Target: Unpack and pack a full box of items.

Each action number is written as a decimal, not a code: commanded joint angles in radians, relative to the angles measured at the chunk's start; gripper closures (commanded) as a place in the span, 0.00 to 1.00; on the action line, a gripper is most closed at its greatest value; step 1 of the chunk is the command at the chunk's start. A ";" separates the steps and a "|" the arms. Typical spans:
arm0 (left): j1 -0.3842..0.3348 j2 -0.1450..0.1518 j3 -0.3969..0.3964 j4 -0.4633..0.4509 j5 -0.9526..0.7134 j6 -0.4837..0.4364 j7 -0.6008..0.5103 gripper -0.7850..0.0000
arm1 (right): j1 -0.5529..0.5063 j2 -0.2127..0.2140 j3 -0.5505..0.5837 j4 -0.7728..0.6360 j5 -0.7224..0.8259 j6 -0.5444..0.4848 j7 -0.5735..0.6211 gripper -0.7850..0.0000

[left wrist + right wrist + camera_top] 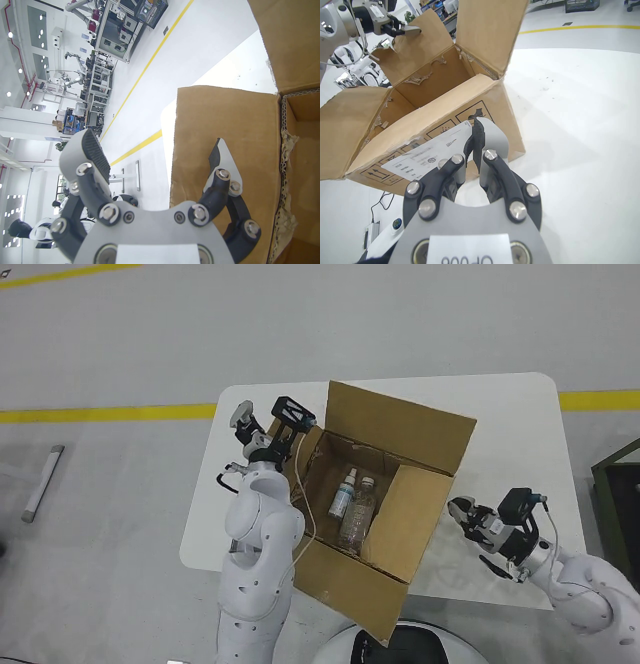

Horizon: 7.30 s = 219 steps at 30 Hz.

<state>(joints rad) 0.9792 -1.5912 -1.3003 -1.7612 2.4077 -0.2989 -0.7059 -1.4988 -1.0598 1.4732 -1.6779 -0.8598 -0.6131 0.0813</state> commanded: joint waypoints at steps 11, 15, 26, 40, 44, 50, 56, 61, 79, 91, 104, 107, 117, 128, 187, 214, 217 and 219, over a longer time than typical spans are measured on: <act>0.037 0.004 -0.011 -0.043 0.001 -0.006 -0.005 0.00 | 0.317 -0.033 -0.168 0.185 -0.053 0.028 0.020 1.00; 0.051 0.004 -0.011 -0.077 -0.010 -0.011 -0.015 0.00 | 0.397 -0.044 -0.210 0.239 -0.068 0.035 0.032 1.00; 0.082 -0.021 0.072 -0.212 -0.403 -0.032 0.006 0.00 | 0.343 -0.039 -0.133 0.206 -0.048 0.115 -0.038 1.00; 0.056 -0.057 0.116 -0.068 -1.069 0.045 -0.077 0.00 | 0.191 -0.029 -0.028 0.090 -0.103 0.211 -0.124 1.00; 0.056 -0.057 0.116 -0.068 -1.069 0.045 -0.077 0.00 | 0.185 -0.030 -0.031 0.080 -0.117 0.217 -0.126 1.00; 0.090 -0.062 0.082 -0.050 -1.269 0.117 -0.039 0.00 | 0.186 -0.032 -0.036 0.072 -0.127 0.213 -0.120 1.00; 0.083 -0.060 -0.038 0.011 -1.675 0.192 -0.102 0.00 | 0.181 -0.034 -0.041 0.067 -0.138 0.208 -0.118 1.00; 0.071 -0.050 -0.099 0.072 -1.830 0.229 -0.154 0.00 | 0.173 -0.037 -0.054 0.071 -0.140 0.201 -0.117 1.00; 0.027 -0.017 -0.044 0.252 -1.741 0.270 -0.158 0.00 | 0.217 -0.057 -0.168 0.150 -0.161 0.150 -0.107 1.00; 0.015 -0.010 -0.025 0.281 -2.002 0.251 -0.236 0.00 | 0.254 -0.066 -0.206 0.186 -0.160 0.116 -0.096 1.00; -0.020 0.004 0.037 0.164 -2.083 0.222 -0.252 0.00 | 0.235 -0.066 -0.135 0.147 -0.061 0.171 -0.120 0.14; -0.050 0.000 0.087 0.152 -2.094 0.216 -0.229 0.00 | 0.206 -0.062 -0.074 0.112 0.011 0.181 -0.124 0.00; -0.196 -0.025 0.318 0.288 -2.050 0.145 -0.225 0.00 | 0.092 -0.042 0.139 0.020 0.273 0.132 -0.055 0.00; -0.193 0.004 0.292 0.214 -1.876 0.174 -0.243 0.00 | 0.037 -0.036 0.194 -0.015 0.589 0.002 0.070 0.20; -0.080 0.080 0.301 -0.039 -1.076 0.338 -0.378 0.00 | -0.041 -0.030 0.229 -0.065 0.541 0.039 0.090 0.00; -0.208 0.016 0.456 0.400 -0.912 0.429 -0.396 0.00 | -0.048 -0.044 0.258 -0.121 0.336 0.007 -0.091 0.00; -0.219 0.008 0.452 0.447 -0.934 0.439 -0.382 0.00 | -0.047 -0.045 0.257 -0.123 0.338 0.003 -0.088 0.00; -0.228 0.004 0.457 0.483 -0.927 0.435 -0.376 0.00 | -0.047 -0.045 0.255 -0.124 0.335 0.000 -0.084 0.00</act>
<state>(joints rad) 0.7572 -1.5852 -0.8467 -1.3031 1.4746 0.1397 -1.0855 -1.5455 -1.1045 1.7290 -1.8010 -0.5228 -0.6117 -0.0050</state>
